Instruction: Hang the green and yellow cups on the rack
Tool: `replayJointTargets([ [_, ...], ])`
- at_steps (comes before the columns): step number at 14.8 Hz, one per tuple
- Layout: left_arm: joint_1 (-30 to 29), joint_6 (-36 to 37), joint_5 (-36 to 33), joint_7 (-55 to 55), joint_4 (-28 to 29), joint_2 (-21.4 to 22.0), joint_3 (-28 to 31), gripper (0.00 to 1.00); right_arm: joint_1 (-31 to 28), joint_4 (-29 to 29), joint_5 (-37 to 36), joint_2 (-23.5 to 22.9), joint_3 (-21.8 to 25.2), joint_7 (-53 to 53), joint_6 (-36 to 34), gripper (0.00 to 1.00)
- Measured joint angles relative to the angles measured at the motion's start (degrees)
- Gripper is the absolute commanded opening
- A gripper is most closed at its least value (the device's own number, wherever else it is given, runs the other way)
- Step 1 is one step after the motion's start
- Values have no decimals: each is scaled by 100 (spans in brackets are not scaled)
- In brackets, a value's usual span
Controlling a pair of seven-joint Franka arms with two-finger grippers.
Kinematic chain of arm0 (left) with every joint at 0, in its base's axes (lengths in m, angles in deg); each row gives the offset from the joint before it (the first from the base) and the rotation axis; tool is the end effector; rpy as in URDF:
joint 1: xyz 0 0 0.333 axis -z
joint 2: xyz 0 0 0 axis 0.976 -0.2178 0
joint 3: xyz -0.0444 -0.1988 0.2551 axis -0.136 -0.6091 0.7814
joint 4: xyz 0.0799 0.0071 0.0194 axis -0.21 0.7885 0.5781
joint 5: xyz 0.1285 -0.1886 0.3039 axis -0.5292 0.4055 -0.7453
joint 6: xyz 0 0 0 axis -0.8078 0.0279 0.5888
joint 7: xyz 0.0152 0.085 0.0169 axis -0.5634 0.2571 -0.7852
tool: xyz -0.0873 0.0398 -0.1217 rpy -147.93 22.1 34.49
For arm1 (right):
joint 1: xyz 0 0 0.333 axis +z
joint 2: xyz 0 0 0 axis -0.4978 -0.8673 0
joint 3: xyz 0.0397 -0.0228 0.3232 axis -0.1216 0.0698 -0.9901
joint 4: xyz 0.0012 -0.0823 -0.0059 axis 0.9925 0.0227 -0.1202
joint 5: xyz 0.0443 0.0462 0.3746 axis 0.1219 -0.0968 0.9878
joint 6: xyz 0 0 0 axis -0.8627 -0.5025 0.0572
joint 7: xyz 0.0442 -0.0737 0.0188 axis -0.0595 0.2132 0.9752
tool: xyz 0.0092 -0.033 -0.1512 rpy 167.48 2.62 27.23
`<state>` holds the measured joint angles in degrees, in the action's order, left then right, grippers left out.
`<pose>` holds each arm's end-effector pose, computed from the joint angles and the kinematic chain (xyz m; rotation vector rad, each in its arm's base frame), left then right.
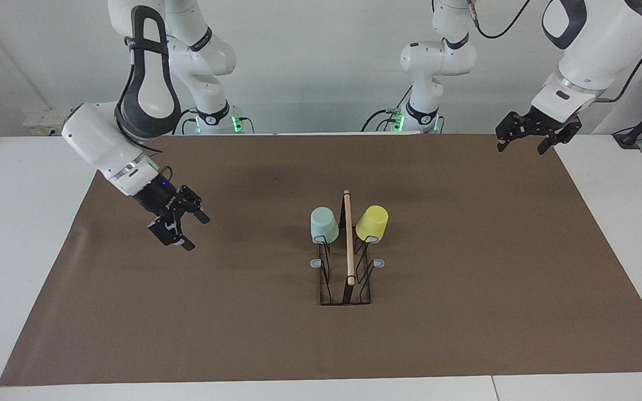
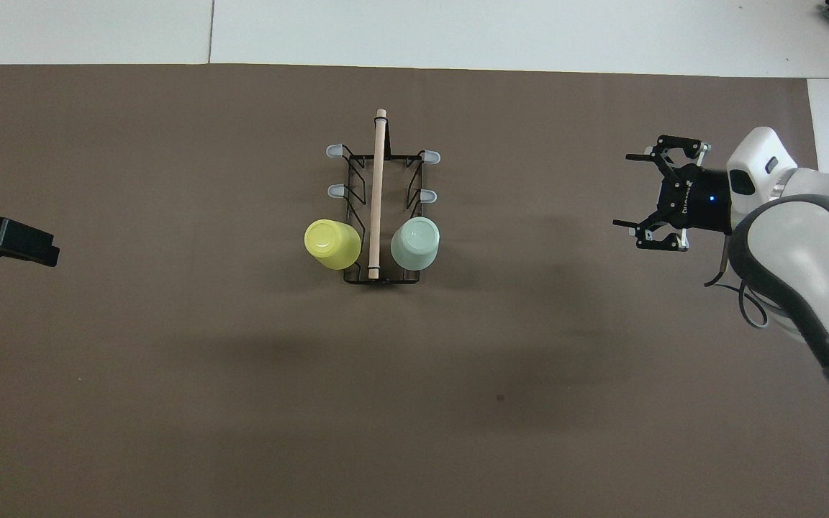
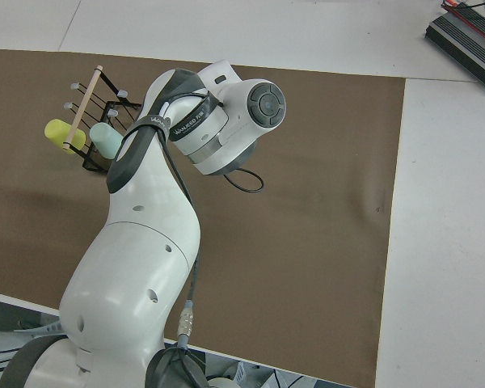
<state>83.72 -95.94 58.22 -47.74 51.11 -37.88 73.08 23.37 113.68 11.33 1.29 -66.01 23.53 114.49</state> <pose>0.5271 -0.0107 0.5745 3.1184 -0.2407 -0.1148 0.6054 0.0336 0.4004 -2.1219 -1.9359 -0.8647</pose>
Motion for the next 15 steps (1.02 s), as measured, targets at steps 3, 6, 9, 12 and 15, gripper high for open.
replayJointTargets([
  [3,0,-13,4,-15,0,2,0,100,3,-55,-1275,0,0,-1529,2,100],
  [6,0,-56,6,-15,0,8,0,100,6,-122,-2196,1,0,-3275,1,100],
  [9,0,-78,32,-16,0,14,0,100,18,-138,-3069,3,-1,-4948,-28,100],
  [12,0,-85,82,-16,0,14,0,100,105,-153,-4036,42,-25,-6458,-111,100],
  [15,0,-86,91,-16,0,14,0,100,324,-193,-4599,161,-59,-7740,-473,100],
])
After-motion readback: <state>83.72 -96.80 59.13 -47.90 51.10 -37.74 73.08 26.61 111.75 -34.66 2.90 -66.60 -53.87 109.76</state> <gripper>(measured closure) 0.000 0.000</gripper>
